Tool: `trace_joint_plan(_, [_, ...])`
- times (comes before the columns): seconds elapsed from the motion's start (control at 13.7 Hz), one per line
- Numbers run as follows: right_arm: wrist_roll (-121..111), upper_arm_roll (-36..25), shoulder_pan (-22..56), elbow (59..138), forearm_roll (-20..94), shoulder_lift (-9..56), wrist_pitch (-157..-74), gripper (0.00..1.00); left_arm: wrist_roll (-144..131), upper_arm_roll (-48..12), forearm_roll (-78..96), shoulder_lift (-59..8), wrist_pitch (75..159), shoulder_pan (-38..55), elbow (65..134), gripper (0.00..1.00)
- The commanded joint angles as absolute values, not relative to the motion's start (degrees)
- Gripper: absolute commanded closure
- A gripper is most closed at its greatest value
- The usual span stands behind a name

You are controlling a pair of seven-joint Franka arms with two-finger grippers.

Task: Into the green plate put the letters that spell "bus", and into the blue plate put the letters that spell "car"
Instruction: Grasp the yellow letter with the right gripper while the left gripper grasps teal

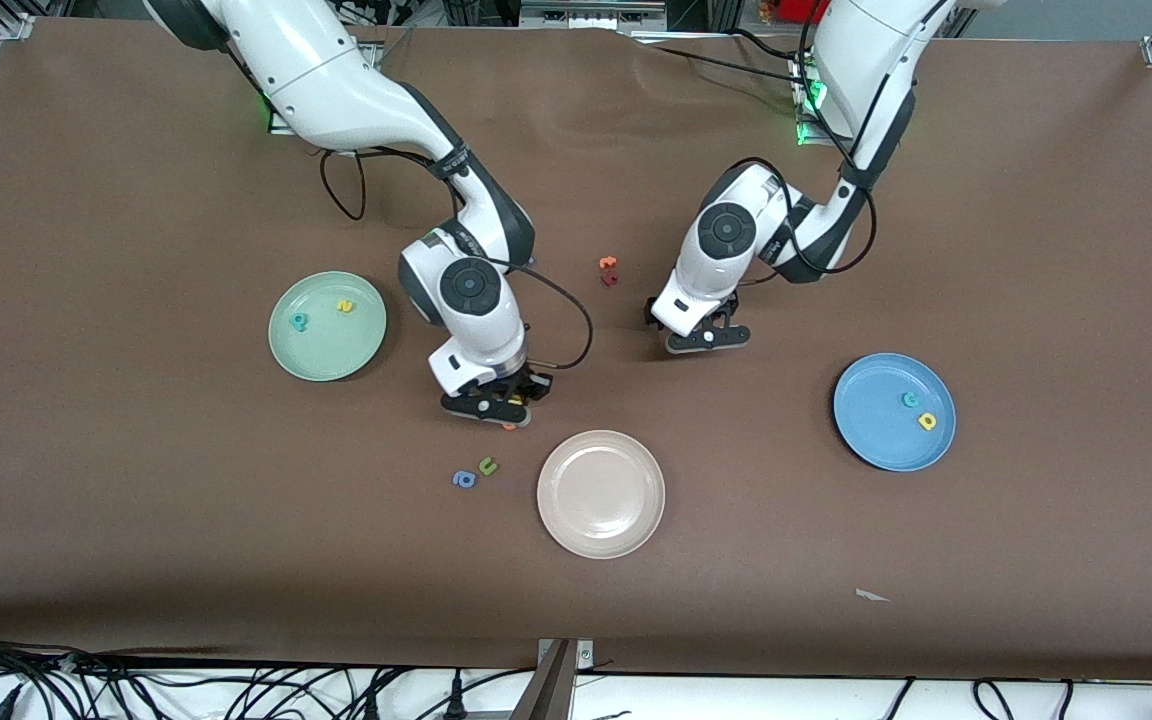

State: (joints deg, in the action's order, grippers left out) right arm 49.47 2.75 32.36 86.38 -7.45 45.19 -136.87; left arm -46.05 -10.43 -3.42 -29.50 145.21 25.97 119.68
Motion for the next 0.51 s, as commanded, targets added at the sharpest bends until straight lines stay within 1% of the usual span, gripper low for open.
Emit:
trace_joint_plan(0.0, [41.3, 1.3, 30.3, 87.0, -7.6, 41.1, -128.5, 0.84, -49.2, -9.6, -4.8, -28.7, 145.4, 28.5, 121.6, 0.21])
trace_joint_plan(0.15, [34.1, 1.1, 27.1, 89.2, -7.5, 37.8, -123.6, 0.84, -49.5, -9.7, -4.8, -28.7, 145.4, 29.0, 122.2, 0.28])
trace_joint_plan(0.29, [27.4, 1.1, 23.5, 95.9, -7.2, 32.9, -123.7, 0.84, -50.1, -9.7, -4.8, -28.7, 145.4, 29.4, 122.2, 0.37])
trace_joint_plan(0.37, [24.3, 1.1, 21.9, 99.8, -7.2, 30.3, -124.1, 0.84, -50.1, -9.7, -4.8, -28.7, 145.4, 29.4, 122.1, 0.4])
trace_joint_plan(0.44, [22.2, 1.1, 20.6, 103.4, -7.2, 27.8, -124.1, 0.84, -50.1, -9.6, -4.8, -28.8, 145.4, 29.3, 122.0, 0.41])
